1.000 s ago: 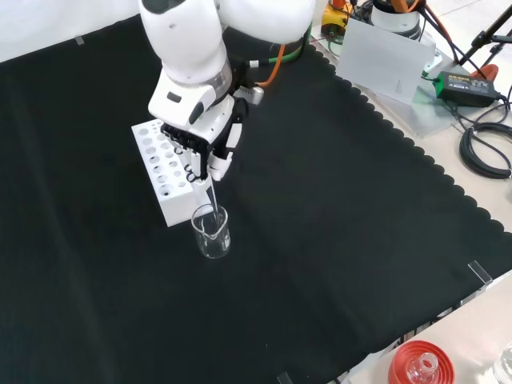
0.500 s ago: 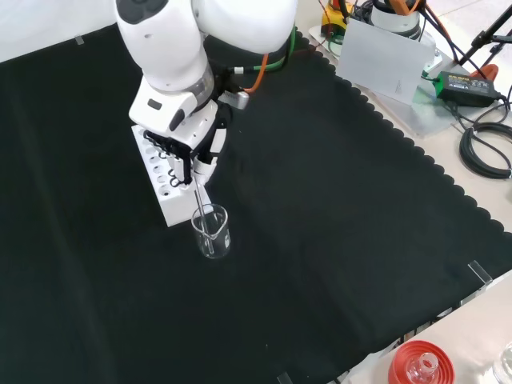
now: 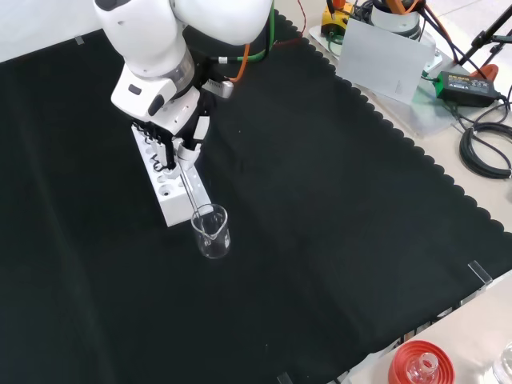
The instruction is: Stir in the beaker to the left of the white test tube rack with the glass rod.
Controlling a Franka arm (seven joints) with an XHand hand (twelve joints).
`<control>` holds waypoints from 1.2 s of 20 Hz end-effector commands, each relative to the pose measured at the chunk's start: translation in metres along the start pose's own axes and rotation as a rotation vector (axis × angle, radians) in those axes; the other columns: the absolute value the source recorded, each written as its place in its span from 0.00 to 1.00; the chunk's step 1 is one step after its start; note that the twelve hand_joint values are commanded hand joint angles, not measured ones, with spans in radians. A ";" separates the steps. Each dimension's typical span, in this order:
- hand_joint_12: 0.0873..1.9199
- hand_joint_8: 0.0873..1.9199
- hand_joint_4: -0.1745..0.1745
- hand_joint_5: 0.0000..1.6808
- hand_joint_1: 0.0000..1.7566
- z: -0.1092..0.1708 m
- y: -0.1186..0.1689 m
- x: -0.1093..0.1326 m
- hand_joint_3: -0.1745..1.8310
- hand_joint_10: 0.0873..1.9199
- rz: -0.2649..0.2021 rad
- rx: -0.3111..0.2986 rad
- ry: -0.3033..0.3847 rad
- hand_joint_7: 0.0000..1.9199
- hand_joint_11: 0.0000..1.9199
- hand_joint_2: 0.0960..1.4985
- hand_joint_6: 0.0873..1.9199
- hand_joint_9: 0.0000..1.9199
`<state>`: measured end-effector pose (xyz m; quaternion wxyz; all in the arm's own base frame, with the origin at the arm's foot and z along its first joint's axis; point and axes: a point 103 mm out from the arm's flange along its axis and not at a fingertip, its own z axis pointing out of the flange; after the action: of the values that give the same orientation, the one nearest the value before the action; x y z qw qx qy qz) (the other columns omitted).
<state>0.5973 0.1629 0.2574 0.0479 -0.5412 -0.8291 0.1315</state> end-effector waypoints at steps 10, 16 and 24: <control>0.28 0.06 0.00 0.85 0.75 -0.011 -0.039 0.038 0.00 0.01 -0.003 -0.019 -0.025 0.77 0.87 0.66 0.07 0.99; 0.28 0.17 0.00 0.81 0.76 -0.014 -0.033 0.066 0.00 0.01 -0.033 -0.019 -0.035 0.77 0.87 0.67 0.03 0.99; 0.28 0.17 0.00 0.80 0.76 -0.013 -0.011 0.080 0.00 0.01 -0.054 -0.005 -0.049 0.77 0.87 0.67 0.03 0.99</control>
<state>0.5498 0.2205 0.2733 0.0304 -0.5209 -0.8427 0.1325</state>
